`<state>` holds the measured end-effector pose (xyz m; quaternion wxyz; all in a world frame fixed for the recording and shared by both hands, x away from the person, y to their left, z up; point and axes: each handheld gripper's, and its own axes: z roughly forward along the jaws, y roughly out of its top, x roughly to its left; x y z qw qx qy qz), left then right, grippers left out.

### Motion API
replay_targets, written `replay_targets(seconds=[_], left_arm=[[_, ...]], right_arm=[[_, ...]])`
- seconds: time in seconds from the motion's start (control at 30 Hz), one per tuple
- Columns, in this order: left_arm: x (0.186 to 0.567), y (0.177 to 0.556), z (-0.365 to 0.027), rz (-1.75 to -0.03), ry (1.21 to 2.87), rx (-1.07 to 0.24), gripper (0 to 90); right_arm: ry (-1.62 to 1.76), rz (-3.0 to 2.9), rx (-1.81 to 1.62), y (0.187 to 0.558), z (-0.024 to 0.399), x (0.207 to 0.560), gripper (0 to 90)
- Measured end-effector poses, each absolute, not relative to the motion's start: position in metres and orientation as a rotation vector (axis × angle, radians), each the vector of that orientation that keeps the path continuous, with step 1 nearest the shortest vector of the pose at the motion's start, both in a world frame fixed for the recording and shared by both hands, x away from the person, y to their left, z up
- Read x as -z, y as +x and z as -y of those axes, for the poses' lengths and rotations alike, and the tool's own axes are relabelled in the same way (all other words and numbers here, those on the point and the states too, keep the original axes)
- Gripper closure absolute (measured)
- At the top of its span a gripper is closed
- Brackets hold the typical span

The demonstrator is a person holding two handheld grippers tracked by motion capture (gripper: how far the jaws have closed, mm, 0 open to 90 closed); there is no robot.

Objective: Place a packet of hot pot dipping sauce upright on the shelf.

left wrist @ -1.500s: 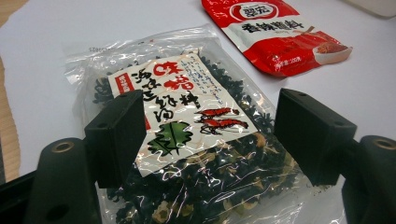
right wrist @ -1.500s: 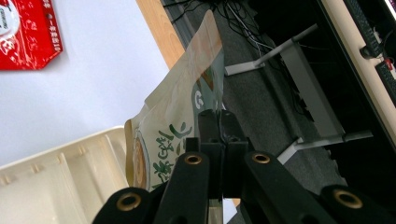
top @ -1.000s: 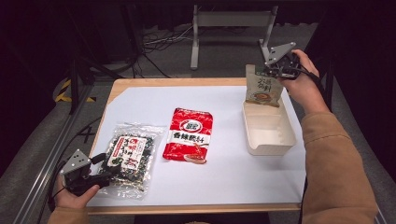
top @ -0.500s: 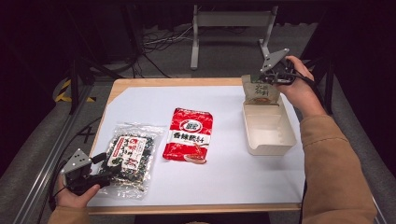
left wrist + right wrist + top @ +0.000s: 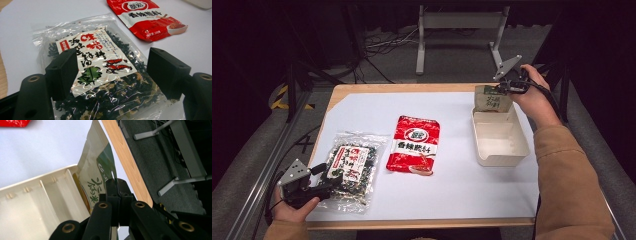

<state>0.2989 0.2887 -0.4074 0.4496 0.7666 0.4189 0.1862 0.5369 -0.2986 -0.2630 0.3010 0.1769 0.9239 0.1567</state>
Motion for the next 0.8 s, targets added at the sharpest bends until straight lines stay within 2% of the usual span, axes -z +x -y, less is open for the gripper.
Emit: replay_targets(seconds=[0.13, 0.3, 0.33, 0.57, 0.8], left_arm=[[0.407, 0.3, -0.288, -1.034, 1.9, -0.457, 25.8], [0.407, 0.301, -0.287, -1.029, 1.896, -0.458, 25.8], [0.407, 0.301, -0.287, -1.029, 1.896, -0.458, 25.8], [0.407, 0.302, -0.286, -1.026, 1.899, -0.452, 25.8], [0.407, 0.304, -0.286, -1.022, 1.895, -0.45, 25.8]], right_arm=[[0.516, -2.45, -0.416, 0.536, 0.303, 0.263, 88.7], [0.566, -2.415, -0.479, 0.534, 0.307, 0.261, 73.7], [0.566, -2.415, -0.479, 0.534, 0.307, 0.261, 73.7], [0.585, -2.365, -0.533, 0.529, 0.306, 0.257, 57.4], [0.649, -2.299, -0.632, 0.522, 0.301, 0.25, 49.2]])
